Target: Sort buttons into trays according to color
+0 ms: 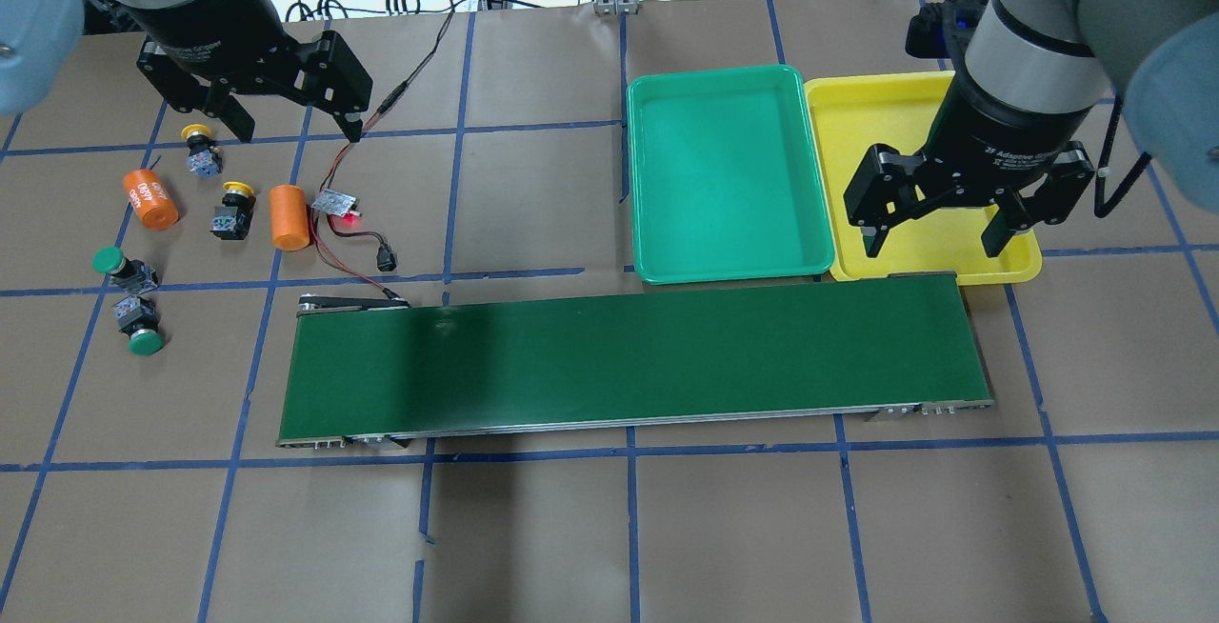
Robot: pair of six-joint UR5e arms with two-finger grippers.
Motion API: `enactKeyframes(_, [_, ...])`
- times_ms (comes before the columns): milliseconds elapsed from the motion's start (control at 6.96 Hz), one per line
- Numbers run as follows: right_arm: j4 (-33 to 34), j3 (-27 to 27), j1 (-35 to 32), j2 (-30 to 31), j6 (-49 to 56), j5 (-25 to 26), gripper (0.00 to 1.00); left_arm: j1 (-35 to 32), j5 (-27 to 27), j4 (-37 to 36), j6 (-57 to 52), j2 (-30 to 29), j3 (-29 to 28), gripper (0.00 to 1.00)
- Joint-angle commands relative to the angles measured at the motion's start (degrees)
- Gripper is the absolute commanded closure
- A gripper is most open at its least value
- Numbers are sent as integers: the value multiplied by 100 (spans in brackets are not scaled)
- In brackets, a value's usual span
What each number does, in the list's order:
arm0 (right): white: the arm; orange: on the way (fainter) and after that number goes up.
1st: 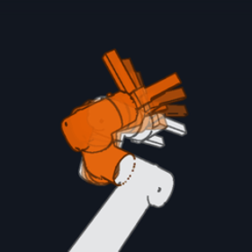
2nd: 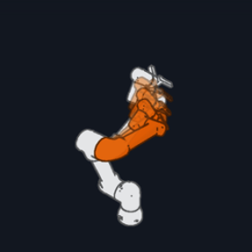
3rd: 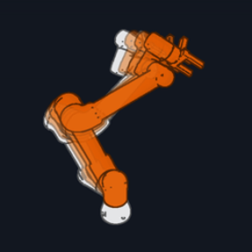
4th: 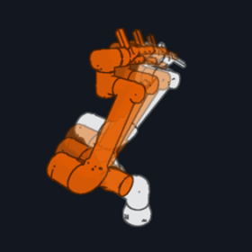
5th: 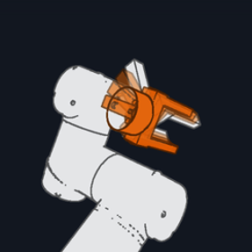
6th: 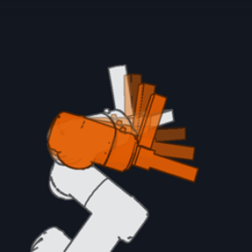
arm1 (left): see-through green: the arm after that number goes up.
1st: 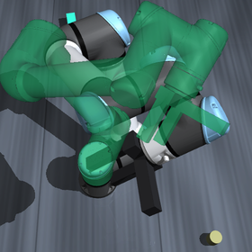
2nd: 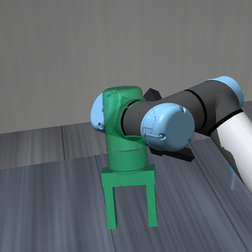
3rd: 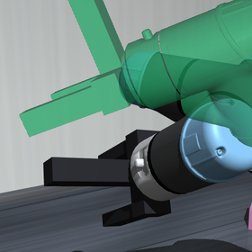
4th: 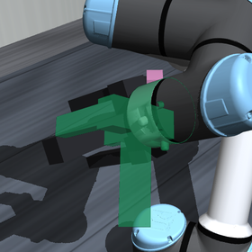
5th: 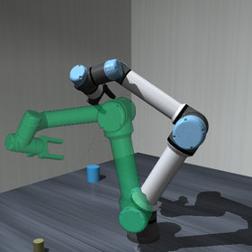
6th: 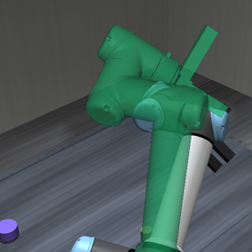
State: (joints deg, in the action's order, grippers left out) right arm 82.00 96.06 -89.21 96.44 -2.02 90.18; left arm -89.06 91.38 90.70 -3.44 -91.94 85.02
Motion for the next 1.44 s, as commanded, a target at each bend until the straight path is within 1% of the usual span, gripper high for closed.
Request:
enactKeyframes(0, [0,0,0,-3,0,0,0,-15,3,71,1,1,-12,0])
enactKeyframes(287, [0,0,0,6,0,0,0,63,-15,62,-16,-69,14,0])
enactKeyframes(431, [0,9,0,-3,9,9,0,342,3,10,-442,-174,136,0])
enactKeyframes(575, [0,0,0,6,0,9,0,937,-23,-43,-1047,-306,120,0])
enactKeyframes(719, [0,0,0,-3,0,0,0,1508,-24,-217,-1314,-438,155,0])
enactKeyframes(862, [0,9,0,6,0,0,0,1923,-6,-463,-1891,-630,155,0])
enactKeyframes(1150, [0,9,0,6,0,0,0,2557,3,-797,-2702,-1087,129,0])
enactKeyframes(1294, [0,9,0,6,0,0,0,2760,20,-1234,-3254,-1376,181,0])
